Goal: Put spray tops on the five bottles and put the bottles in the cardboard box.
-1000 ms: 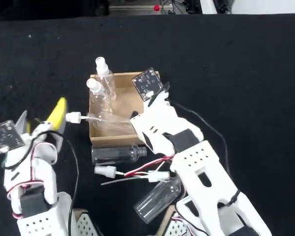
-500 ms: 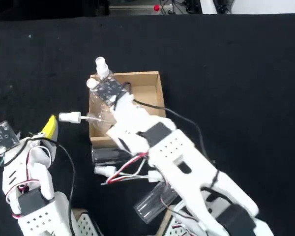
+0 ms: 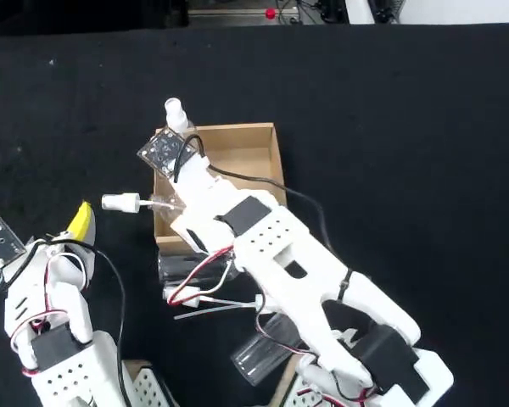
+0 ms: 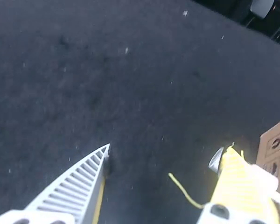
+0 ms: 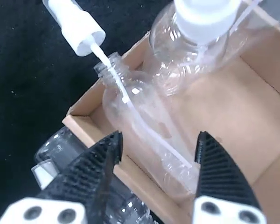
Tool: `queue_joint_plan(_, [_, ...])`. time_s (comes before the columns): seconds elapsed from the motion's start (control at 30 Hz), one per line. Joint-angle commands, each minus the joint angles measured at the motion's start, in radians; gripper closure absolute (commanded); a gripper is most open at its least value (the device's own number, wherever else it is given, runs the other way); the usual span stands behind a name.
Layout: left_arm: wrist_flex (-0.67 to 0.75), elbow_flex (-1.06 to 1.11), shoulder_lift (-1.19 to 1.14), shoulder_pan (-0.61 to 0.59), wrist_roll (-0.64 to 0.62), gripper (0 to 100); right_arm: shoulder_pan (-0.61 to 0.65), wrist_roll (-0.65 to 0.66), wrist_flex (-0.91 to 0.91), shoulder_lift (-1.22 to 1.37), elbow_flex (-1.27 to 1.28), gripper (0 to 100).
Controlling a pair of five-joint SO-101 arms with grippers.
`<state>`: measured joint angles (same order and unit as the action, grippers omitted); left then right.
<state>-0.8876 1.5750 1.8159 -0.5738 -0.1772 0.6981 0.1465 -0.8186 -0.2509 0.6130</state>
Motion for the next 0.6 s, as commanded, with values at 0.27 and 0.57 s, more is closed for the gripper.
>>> queue_joint_plan(0.27, [0.032,-0.007,0.006,-0.01,-0.006,66,0.021,0.023,0.115,0.082,-0.051,75.5])
queue_joint_plan(0.57, [0.032,-0.007,0.006,-0.01,-0.006,66,0.021,0.035,0.117,0.113,-0.054,75.5])
